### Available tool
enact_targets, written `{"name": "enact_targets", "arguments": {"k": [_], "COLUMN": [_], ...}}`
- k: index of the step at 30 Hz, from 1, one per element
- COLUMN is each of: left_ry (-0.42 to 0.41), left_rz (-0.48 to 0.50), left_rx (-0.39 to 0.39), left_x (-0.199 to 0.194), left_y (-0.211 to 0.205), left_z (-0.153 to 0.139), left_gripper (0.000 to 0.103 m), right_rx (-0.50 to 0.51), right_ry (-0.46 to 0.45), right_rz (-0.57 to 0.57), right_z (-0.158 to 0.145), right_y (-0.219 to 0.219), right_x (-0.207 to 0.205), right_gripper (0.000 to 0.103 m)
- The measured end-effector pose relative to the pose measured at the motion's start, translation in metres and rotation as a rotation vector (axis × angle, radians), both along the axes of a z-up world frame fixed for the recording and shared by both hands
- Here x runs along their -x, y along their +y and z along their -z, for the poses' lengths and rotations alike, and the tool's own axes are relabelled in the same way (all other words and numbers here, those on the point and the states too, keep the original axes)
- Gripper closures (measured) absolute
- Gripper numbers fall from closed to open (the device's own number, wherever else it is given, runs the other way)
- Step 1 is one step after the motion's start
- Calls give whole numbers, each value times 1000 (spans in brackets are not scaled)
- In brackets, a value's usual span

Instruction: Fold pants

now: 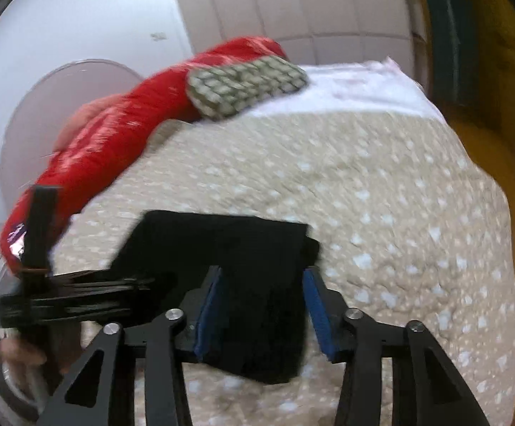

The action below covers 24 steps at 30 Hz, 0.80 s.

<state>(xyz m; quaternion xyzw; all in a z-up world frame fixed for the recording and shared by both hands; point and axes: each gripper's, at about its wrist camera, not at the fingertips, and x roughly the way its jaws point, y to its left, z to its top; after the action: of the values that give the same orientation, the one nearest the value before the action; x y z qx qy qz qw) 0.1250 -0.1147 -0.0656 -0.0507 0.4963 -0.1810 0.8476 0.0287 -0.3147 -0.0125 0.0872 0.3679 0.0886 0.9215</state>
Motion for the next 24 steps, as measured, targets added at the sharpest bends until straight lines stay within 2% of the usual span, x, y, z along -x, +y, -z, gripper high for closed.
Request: {"name": "enact_targets", "arguments": {"k": [3,6,7,11,17,24], "left_ry": [-9,-8,-15,-39,-117,-157], "left_rz": [-6,-2,-6,-17,-58,-79], "left_rx": [-7,-14,-18,-47,-114,-149], "left_x": [2,3,4,12,29,51], "left_y": [-2,-5,-6,-6,0,5], "left_z": [-1,0,-1,-7,-22,-27], "left_gripper": [30,30,30,30,30,30], "right_rx": [45,79,104,60,21,21], "right_ry": [-7,99,84,62,14,21], "right_rz": [-29,-29,-16,-2,51,96], "right_z": [2,41,50,37,12,7], "right_y": [17,30,32,27,17,20], "right_x": [5,-1,0,6,15,26], "right_gripper": [69,70,70,70,70,68]}}
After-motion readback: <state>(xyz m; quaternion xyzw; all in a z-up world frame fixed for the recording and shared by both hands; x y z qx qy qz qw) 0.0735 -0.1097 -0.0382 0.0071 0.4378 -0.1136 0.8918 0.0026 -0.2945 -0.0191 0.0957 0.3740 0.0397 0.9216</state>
